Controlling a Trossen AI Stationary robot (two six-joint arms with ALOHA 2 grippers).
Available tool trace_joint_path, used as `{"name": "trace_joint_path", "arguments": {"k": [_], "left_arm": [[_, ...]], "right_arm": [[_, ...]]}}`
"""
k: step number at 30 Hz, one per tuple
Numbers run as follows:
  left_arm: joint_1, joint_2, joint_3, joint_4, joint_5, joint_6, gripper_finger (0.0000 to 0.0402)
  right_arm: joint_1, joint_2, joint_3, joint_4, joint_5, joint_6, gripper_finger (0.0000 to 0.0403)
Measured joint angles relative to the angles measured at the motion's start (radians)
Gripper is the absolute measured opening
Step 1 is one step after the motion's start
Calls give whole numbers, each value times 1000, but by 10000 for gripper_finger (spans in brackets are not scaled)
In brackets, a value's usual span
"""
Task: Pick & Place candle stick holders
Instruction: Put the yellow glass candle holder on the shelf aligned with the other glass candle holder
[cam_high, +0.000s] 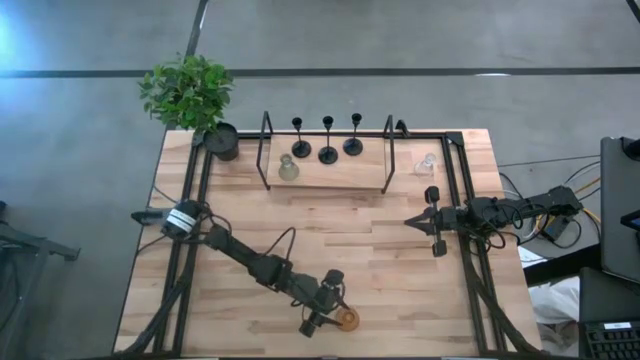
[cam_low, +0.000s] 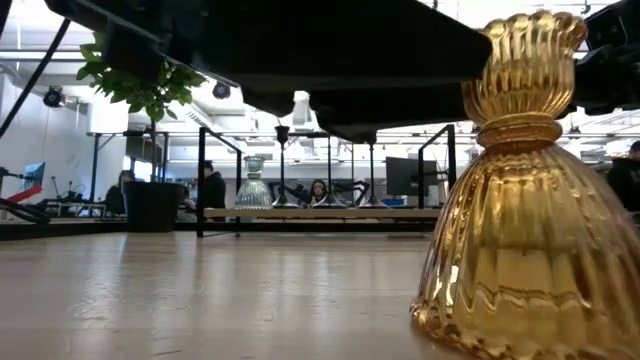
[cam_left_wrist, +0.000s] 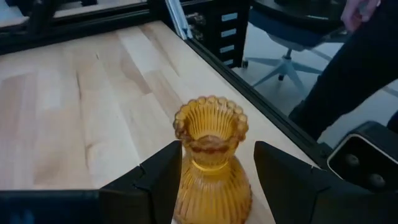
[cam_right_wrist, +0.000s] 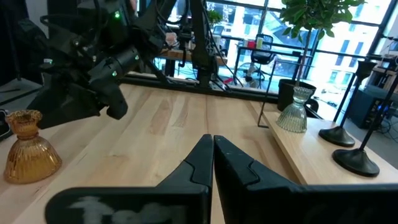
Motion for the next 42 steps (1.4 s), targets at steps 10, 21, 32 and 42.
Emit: {"name": "trace_joint_path", "arguments": {"k": [10,21,32,42], "left_arm": [[20,41,37,7,35,7,206],[32,148,177,-9,182,-8,190],[32,145,176,-14,169,-9,138],[37,142,176,-15,85,-37,138]], "right_arm": [[0,0,0,0,0,0,8],[0,0,0,0,0,0,8],[0,0,0,0,0,0,8],[0,0,0,0,0,0,8]]}}
